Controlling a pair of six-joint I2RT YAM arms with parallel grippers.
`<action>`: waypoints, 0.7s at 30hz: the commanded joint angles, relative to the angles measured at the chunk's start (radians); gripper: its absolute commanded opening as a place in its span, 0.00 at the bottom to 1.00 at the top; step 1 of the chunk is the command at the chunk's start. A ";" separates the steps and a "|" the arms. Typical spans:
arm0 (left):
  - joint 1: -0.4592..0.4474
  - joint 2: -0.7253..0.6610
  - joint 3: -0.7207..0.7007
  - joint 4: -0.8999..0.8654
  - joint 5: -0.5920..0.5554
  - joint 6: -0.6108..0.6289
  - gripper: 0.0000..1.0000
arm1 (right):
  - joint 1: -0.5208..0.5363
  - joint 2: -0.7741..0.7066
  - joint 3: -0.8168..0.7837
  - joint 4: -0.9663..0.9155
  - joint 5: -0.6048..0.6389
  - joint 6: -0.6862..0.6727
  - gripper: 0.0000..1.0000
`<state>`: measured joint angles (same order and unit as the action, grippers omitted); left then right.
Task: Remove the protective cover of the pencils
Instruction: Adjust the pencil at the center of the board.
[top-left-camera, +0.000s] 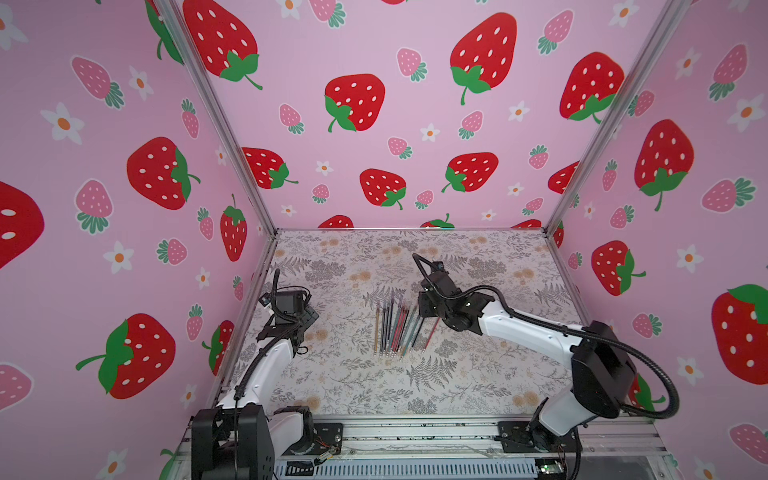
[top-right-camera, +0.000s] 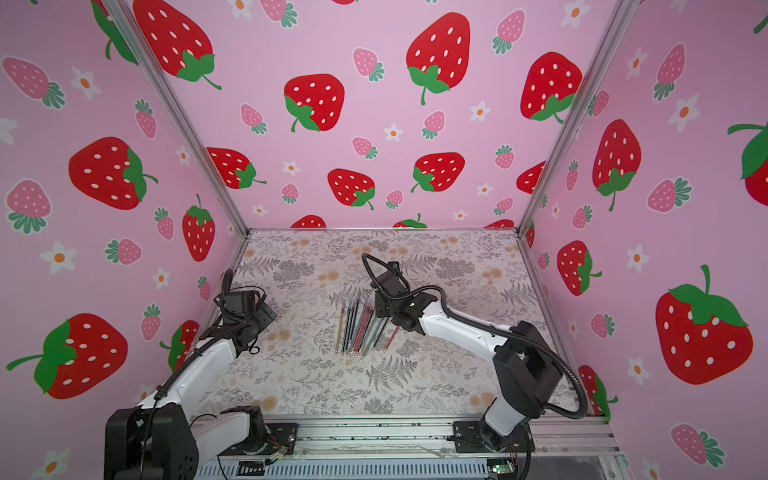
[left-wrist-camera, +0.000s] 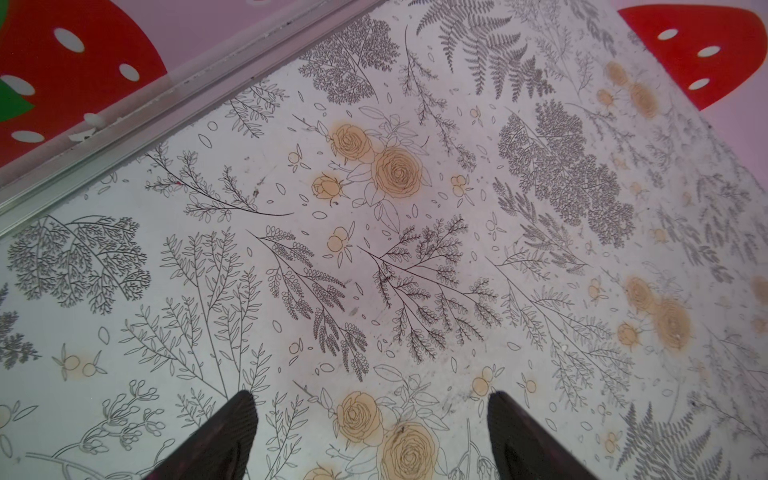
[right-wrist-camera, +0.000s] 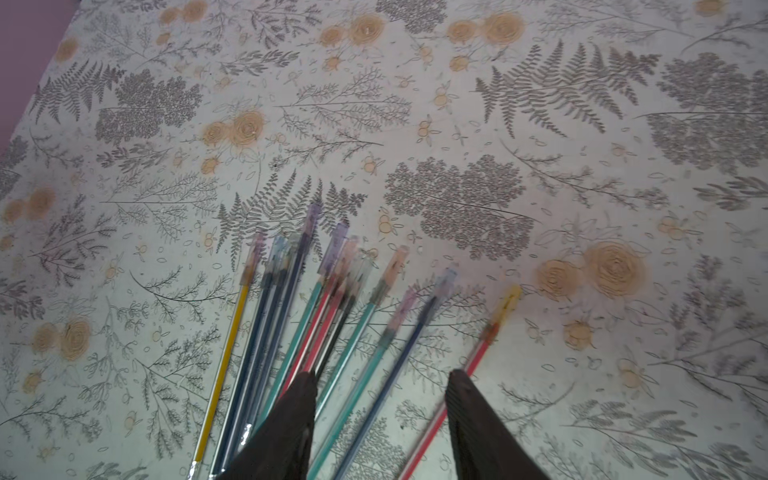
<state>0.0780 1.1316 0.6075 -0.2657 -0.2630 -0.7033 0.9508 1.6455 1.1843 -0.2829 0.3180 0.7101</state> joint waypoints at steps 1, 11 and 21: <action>0.003 -0.024 -0.024 0.009 0.004 -0.002 0.90 | 0.050 0.092 0.115 -0.071 0.047 0.038 0.53; 0.003 -0.074 -0.059 0.031 0.013 -0.004 0.90 | 0.119 0.328 0.311 -0.098 0.012 0.114 0.44; 0.002 -0.107 -0.081 0.042 0.016 -0.005 0.90 | 0.171 0.457 0.457 -0.160 0.022 0.142 0.38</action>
<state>0.0780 1.0374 0.5354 -0.2340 -0.2424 -0.7036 1.0969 2.0773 1.6005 -0.3973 0.3244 0.8185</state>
